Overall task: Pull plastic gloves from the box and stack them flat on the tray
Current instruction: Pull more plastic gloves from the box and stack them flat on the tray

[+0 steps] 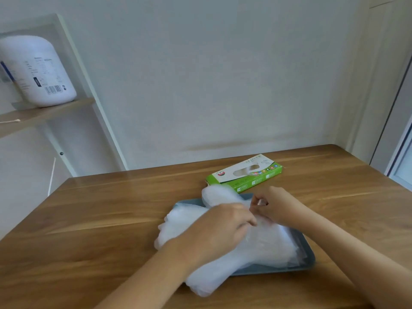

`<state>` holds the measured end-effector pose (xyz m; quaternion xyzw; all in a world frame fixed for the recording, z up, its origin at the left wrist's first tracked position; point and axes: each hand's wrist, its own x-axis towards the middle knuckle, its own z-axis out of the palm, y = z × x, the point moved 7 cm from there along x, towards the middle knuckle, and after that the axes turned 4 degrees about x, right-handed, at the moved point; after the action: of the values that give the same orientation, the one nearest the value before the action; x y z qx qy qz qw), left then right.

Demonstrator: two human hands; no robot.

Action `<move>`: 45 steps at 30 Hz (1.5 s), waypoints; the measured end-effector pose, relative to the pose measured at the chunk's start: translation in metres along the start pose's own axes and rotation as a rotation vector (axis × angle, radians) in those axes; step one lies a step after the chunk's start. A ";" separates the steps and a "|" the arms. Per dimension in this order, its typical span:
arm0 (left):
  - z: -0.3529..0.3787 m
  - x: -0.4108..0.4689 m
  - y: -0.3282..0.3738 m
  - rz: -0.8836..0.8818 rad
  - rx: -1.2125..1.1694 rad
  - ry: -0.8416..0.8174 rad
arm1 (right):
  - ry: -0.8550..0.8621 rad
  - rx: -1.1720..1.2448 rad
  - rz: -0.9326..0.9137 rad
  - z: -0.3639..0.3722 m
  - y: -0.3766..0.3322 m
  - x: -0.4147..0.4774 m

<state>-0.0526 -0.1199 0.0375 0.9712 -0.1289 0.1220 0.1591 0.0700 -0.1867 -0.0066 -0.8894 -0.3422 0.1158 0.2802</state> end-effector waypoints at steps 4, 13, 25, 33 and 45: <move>0.040 0.003 -0.003 0.012 0.145 -0.169 | -0.002 0.030 -0.003 0.002 0.005 0.001; 0.056 -0.013 -0.045 -0.314 0.263 -0.387 | -0.126 0.254 0.072 0.005 0.010 -0.007; 0.052 -0.009 -0.059 -0.262 0.252 -0.374 | -0.213 0.191 0.001 0.002 0.015 -0.001; 0.066 -0.017 -0.063 -0.339 0.145 -0.448 | 0.182 -0.030 -0.368 -0.023 -0.022 -0.014; 0.055 -0.041 -0.082 -0.355 0.179 -0.584 | -0.565 -0.337 -0.242 0.027 0.000 -0.039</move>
<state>-0.0569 -0.0548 -0.0469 0.9825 0.0129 -0.1796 0.0483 0.0311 -0.2018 -0.0281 -0.8088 -0.5236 0.2654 0.0354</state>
